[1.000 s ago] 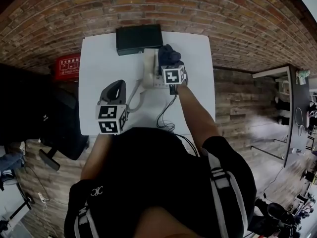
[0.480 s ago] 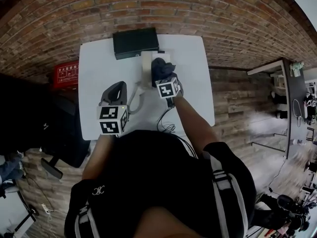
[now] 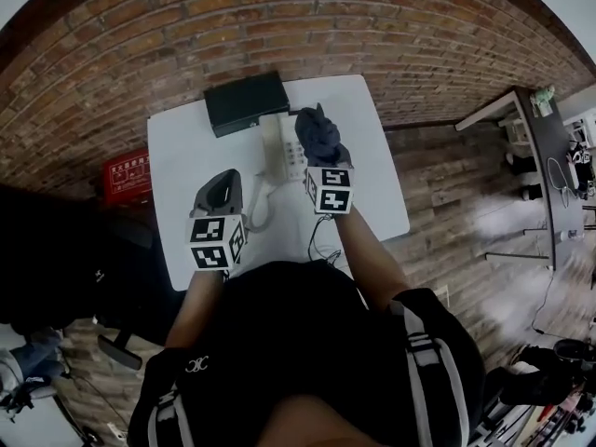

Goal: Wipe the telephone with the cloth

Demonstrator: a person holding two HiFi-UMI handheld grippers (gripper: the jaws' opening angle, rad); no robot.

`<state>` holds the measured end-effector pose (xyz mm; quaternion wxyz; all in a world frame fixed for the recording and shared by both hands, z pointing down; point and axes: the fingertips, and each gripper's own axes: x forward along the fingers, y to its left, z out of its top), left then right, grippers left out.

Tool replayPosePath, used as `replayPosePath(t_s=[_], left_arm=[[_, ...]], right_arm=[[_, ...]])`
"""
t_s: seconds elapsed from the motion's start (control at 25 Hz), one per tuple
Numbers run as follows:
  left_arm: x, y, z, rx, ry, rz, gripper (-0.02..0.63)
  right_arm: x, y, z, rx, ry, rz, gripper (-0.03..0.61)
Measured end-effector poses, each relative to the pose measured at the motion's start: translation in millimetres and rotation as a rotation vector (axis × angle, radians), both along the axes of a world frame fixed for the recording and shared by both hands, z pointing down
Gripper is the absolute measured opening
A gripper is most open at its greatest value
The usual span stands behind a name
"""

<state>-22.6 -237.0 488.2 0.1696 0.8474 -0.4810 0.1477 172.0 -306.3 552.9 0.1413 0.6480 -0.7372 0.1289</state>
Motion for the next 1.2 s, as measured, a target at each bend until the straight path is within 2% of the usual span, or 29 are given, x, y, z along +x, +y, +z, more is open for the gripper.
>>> replayPosePath(t_s=[0.16,0.32,0.68,0.92,1.2], left_arm=[[5.7,-8.9,-11.5,0.023,0.018,0.047,-0.008],[19.3,-12.3,-15.2,0.032,0.033,0.102,-0.008],[47.2,-3.4,-18.6,0.040,0.042,0.177,-0.008],[52.4,2.0,-21.2,0.046,0.046,0.191,-0.008],[49.3,0.7,-22.4,0.053,0.056,0.186,-0.008]], right_arm=[[5.1,25.5,-73.3,0.183,-0.069,0.036,0.046],[9.2,55.3,-100.3,0.262,-0.104,0.021,0.046],[29.3,89.1,-112.3,0.288,-0.097,0.083,0.046],[32.7,96.3,-109.5,0.281,-0.130,0.092,0.046],[30.0,94.9,-109.7,0.278,-0.113,0.094,0.046]])
